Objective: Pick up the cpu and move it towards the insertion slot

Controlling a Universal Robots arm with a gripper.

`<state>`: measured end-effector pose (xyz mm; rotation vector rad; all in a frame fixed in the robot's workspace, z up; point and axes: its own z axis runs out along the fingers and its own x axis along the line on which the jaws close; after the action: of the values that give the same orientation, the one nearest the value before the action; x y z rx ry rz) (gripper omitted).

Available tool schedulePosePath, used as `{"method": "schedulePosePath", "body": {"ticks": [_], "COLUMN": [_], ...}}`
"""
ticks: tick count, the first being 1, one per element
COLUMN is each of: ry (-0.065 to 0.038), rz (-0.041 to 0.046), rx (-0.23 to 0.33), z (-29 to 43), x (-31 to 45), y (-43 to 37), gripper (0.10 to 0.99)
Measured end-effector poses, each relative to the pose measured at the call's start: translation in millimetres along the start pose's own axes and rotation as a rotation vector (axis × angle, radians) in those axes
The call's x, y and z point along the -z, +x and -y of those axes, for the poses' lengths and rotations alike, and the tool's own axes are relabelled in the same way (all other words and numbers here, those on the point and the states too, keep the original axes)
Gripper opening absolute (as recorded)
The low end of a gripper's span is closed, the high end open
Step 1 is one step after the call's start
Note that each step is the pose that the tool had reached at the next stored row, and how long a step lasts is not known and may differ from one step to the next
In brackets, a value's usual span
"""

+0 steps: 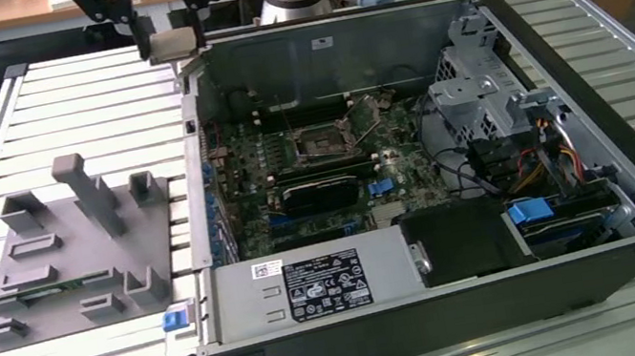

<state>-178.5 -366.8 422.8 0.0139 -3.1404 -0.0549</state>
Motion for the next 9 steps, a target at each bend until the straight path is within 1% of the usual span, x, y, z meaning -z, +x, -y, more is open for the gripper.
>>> {"method": "schedulePosePath", "body": {"ticks": [9], "ry": [0.000], "rz": [0.0000], "rx": [0.000], "z": [-1.4], "x": [0.0], "y": [-8.1], "gripper": [0.541]}}
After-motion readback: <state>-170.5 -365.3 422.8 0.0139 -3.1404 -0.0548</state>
